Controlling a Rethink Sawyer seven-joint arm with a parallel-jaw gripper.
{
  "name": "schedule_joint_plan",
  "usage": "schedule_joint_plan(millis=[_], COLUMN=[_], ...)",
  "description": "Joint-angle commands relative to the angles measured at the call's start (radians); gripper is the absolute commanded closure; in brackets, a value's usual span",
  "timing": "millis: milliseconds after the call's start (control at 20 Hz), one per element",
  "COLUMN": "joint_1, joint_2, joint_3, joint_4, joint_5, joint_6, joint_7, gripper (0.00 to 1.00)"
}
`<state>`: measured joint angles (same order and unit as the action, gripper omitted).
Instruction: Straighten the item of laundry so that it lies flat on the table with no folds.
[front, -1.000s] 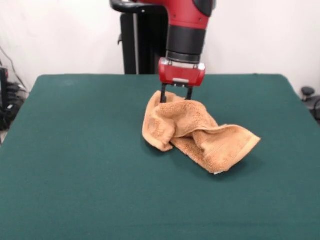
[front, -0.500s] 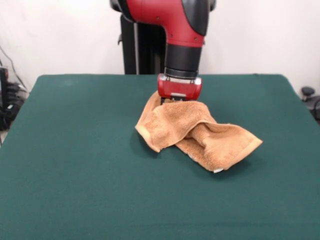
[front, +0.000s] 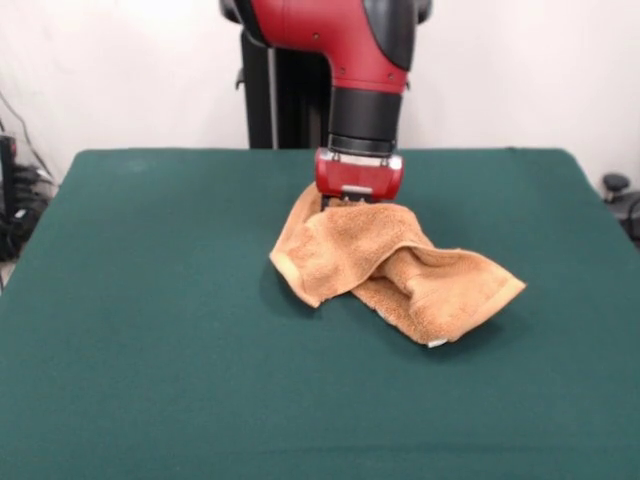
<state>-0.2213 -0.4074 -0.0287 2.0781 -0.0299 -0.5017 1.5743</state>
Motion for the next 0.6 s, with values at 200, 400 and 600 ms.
schedule_joint_plan(millis=[200, 400, 600], joint_1=[0.006, 0.058, 0.107], joint_2=[0.034, -0.169, -0.31], joint_3=[0.123, 0.093, 0.051], joint_4=[-0.05, 0.039, 0.057], joint_5=[0.045, 0.137, 0.202], joint_6=[0.04, 0.255, 0.456], joint_7=[0.261, 0.24, 0.219], gripper=[0.0, 0.0, 0.0])
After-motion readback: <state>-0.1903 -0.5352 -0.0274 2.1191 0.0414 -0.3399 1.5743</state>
